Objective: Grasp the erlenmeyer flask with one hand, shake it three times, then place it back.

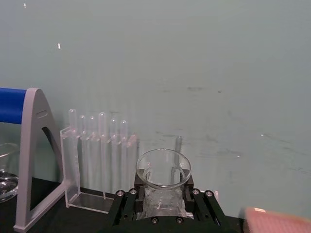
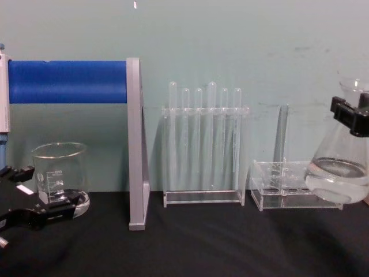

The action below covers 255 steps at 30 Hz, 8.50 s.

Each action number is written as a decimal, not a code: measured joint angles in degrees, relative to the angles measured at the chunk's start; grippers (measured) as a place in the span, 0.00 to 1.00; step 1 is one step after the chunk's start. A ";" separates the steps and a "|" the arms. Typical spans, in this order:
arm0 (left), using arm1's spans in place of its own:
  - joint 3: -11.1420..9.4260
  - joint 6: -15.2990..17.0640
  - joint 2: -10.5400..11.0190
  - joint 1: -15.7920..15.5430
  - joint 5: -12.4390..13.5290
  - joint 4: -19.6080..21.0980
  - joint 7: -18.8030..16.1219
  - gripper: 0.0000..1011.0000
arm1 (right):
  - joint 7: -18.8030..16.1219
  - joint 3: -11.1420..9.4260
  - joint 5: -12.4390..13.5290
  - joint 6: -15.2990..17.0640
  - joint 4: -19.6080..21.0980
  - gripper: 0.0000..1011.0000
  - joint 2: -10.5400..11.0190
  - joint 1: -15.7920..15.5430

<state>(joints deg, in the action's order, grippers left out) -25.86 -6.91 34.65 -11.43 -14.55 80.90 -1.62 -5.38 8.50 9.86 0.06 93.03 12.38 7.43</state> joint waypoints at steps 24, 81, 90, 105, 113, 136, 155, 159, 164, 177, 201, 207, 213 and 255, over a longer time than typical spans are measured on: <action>0.00 0.00 0.00 0.00 0.00 0.00 0.00 0.99 | -16.66 12.69 3.18 -1.84 -8.35 0.44 -3.33 8.86; 0.00 0.00 0.00 0.00 0.00 0.00 0.00 0.99 | -12.98 8.42 1.99 0.12 -4.48 0.44 -1.33 4.83; 0.00 0.00 0.00 0.00 0.00 0.00 0.00 0.99 | -14.18 10.58 3.40 -0.05 -5.39 0.44 -0.59 5.99; 0.00 0.00 0.00 0.00 0.00 0.00 0.00 0.99 | -16.07 11.89 5.95 0.65 -6.17 0.44 1.49 7.06; 0.00 0.00 0.00 0.00 0.00 0.00 0.00 0.99 | -19.47 13.24 8.17 -0.06 -7.29 0.44 3.42 7.71; 0.00 0.00 0.00 0.00 0.00 0.00 0.00 0.99 | -26.02 17.21 12.78 -3.07 -11.41 0.44 7.76 8.22; 0.00 0.00 0.00 0.00 0.00 0.00 0.00 0.99 | -27.54 19.72 14.06 -3.59 -13.92 0.44 8.75 9.26; 0.00 0.00 0.00 0.00 0.00 0.00 0.00 0.99 | -27.62 20.01 14.09 -3.59 -13.99 0.44 9.02 9.33; 0.00 0.00 0.00 0.00 0.00 0.00 0.00 0.99 | -27.90 20.38 14.10 -3.60 -14.33 0.44 9.23 9.56; 0.00 0.00 0.00 0.00 0.00 0.00 0.00 0.99 | -28.42 20.99 14.23 -3.77 -15.05 0.44 9.47 9.91; 0.00 0.00 0.00 0.00 0.00 0.00 0.00 0.99 | -27.95 21.08 14.68 -3.00 -14.86 0.44 9.82 9.70; 0.00 0.00 0.00 0.00 0.00 0.00 0.00 0.99 | -27.95 21.08 14.63 -2.97 -14.87 0.44 9.79 9.69; 0.00 0.00 0.00 0.00 0.00 0.00 0.00 0.99 | -27.94 21.04 14.57 -2.92 -14.87 0.44 9.76 9.67; 0.00 0.00 0.00 0.00 0.00 0.00 0.00 0.99 | -27.88 21.03 14.44 -2.69 -14.94 0.99 9.74 9.61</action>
<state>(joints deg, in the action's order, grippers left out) -25.86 -6.90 34.65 -11.43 -14.55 80.90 -1.62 -33.26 29.53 24.30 -2.64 78.09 22.12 17.04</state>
